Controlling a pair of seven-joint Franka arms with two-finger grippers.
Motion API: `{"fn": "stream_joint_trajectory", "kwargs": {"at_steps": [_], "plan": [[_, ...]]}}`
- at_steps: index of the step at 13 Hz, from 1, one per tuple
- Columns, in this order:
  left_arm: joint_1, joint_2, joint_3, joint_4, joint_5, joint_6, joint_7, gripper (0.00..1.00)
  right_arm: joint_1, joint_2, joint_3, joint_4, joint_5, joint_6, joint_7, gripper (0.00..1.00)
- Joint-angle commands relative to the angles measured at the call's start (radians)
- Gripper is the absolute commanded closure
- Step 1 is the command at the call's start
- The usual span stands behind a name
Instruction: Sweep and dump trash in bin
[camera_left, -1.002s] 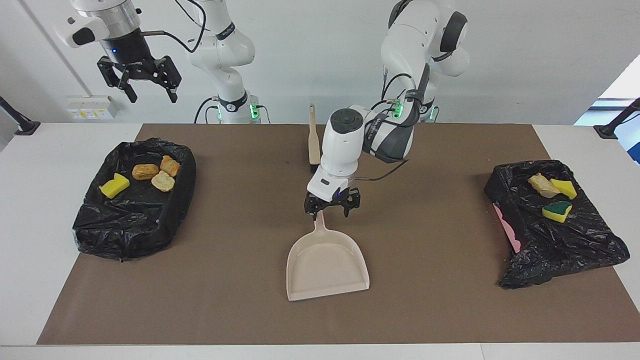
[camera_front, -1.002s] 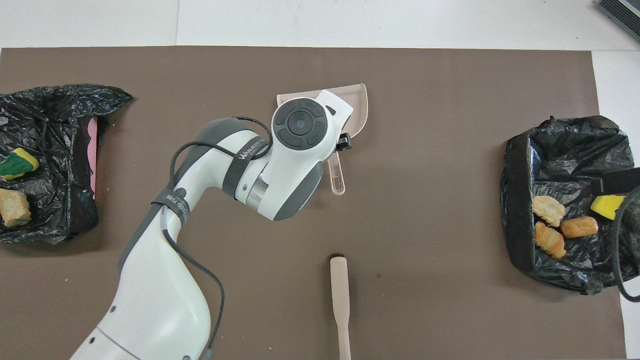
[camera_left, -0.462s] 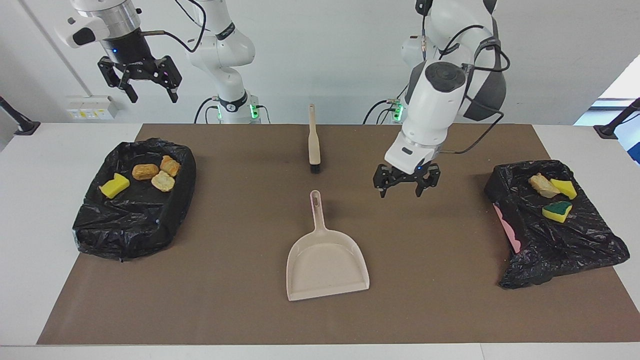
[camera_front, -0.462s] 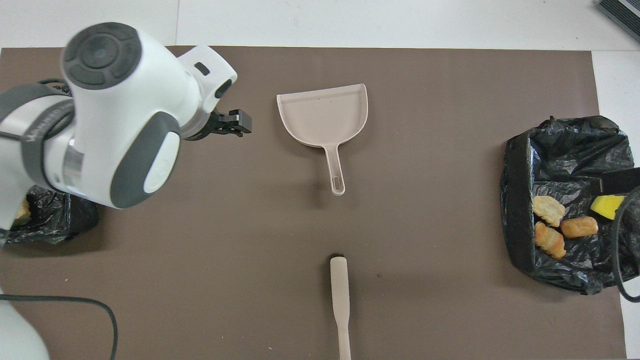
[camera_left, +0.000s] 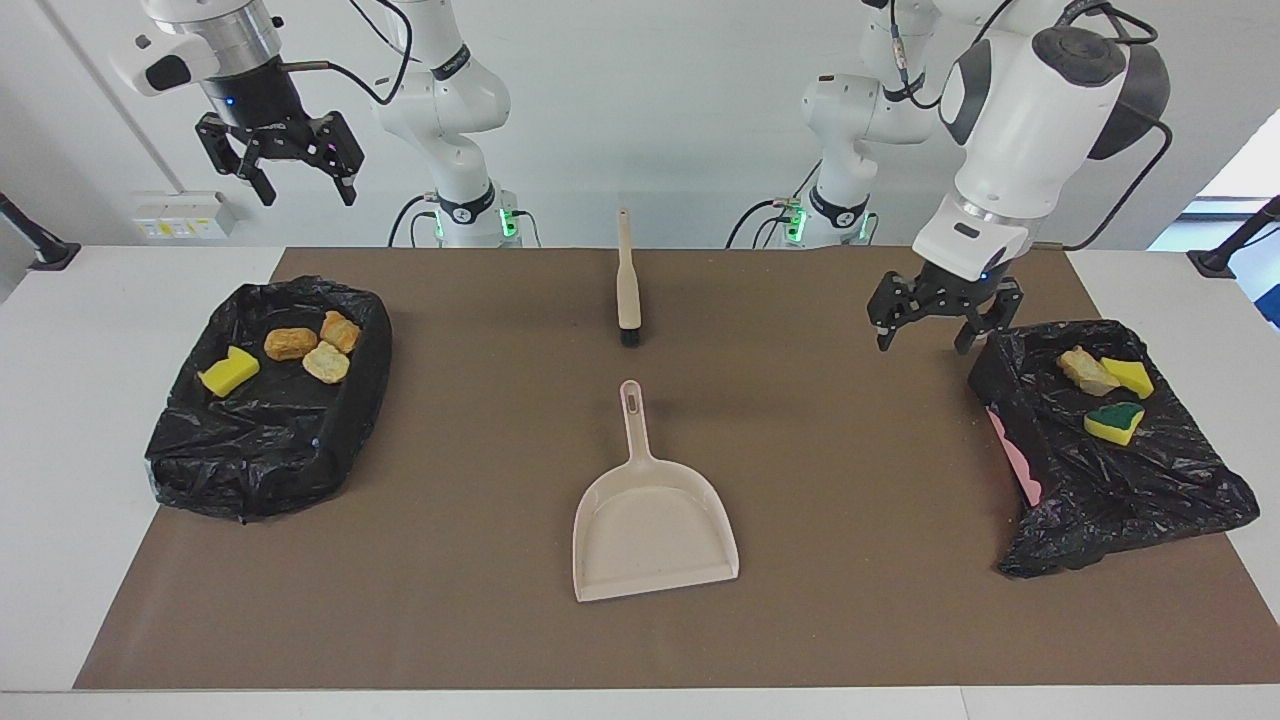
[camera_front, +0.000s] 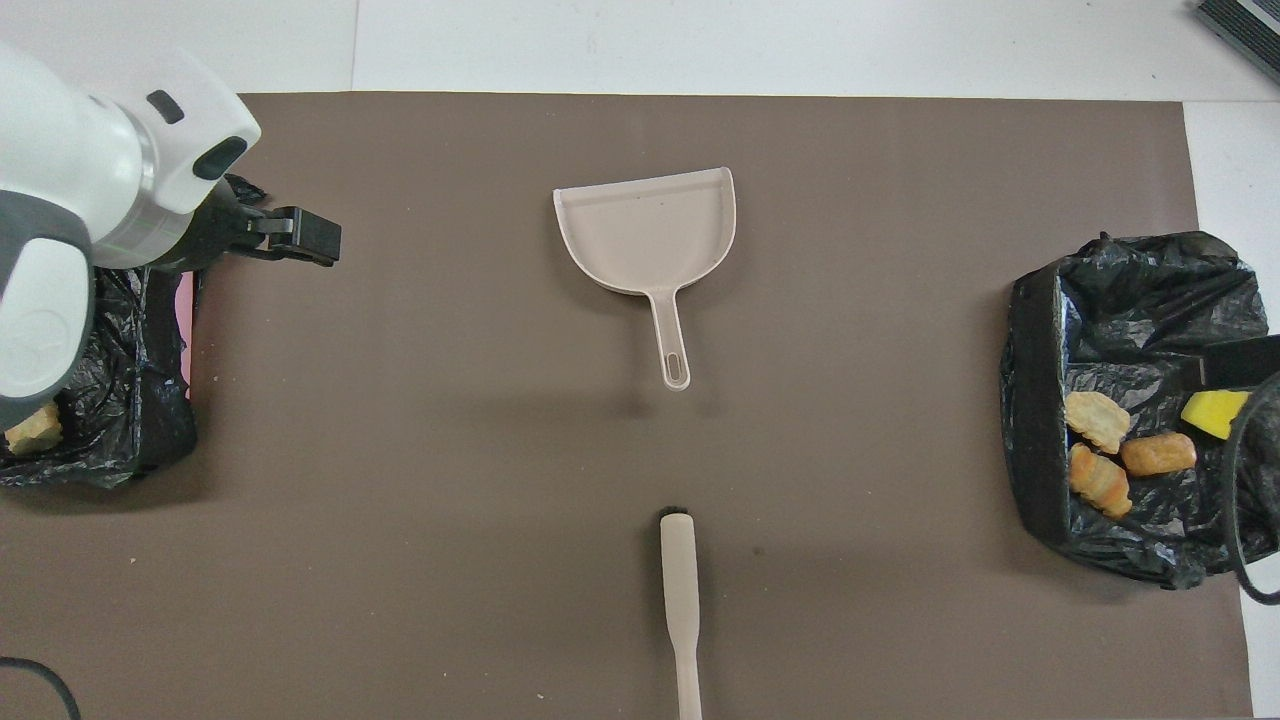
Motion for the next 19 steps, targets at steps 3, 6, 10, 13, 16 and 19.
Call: {"fn": "stream_joint_trajectory", "kwargs": {"at_steps": [3,6,10,13,16,19], "plan": [[0.069,-0.080,-0.005,0.068,0.011,-0.202,0.112,0.00,-0.008,-0.010,0.001,-0.001,0.017,-0.015,-0.023,0.00],[0.136,-0.096,-0.005,0.151,0.009,-0.341,0.241,0.00,-0.008,-0.010,0.001,-0.001,0.017,-0.015,-0.023,0.00],[0.150,-0.198,0.002,0.078,-0.003,-0.388,0.260,0.00,-0.010,-0.010,0.001,-0.001,0.017,-0.015,-0.023,0.00],[0.150,-0.202,0.002,0.074,-0.003,-0.402,0.255,0.00,-0.008,-0.008,0.001,-0.001,0.017,-0.015,-0.023,0.00],[0.150,-0.202,0.000,0.074,-0.003,-0.403,0.250,0.00,-0.008,-0.010,0.001,-0.001,0.017,-0.015,-0.023,0.00],[0.150,-0.202,0.000,0.074,0.000,-0.405,0.250,0.00,-0.008,-0.008,0.001,-0.001,0.017,-0.015,-0.023,0.00]]}}
